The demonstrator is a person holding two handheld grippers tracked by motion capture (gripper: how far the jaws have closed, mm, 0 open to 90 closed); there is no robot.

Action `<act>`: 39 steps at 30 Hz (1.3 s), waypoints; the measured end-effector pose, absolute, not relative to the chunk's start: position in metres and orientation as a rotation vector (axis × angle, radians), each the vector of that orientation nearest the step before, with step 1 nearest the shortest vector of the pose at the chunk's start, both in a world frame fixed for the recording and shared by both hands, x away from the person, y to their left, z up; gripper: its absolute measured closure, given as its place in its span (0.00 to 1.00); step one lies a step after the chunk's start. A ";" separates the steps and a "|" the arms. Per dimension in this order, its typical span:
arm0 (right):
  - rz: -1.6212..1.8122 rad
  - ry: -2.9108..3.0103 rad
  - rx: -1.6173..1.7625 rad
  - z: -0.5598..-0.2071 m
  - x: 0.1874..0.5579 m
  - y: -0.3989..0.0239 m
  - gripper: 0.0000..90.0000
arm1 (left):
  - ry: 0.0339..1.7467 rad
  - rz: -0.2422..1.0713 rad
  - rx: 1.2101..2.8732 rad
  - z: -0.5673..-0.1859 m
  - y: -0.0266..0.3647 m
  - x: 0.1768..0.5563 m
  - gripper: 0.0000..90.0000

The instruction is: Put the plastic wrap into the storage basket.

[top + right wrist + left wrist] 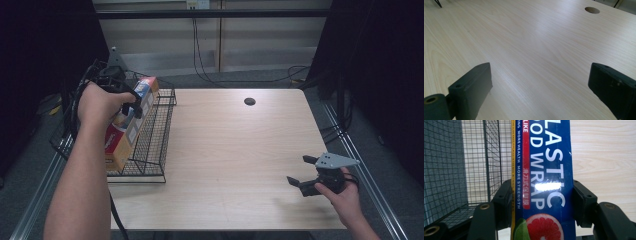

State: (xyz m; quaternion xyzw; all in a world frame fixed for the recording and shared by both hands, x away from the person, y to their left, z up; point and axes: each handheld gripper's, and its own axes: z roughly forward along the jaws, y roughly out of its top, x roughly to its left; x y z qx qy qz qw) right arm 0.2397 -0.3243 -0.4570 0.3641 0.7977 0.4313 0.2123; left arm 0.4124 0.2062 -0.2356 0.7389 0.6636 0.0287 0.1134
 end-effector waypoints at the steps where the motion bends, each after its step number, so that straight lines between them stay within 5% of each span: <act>1: 1.199 2.215 1.007 -0.457 0.240 -0.324 0.05 | 1.947 0.091 2.159 -0.236 0.207 0.412 0.49; 39: 1.187 2.219 1.013 -0.459 0.241 -0.324 0.06 | 1.992 0.111 2.099 -0.225 0.235 0.419 0.49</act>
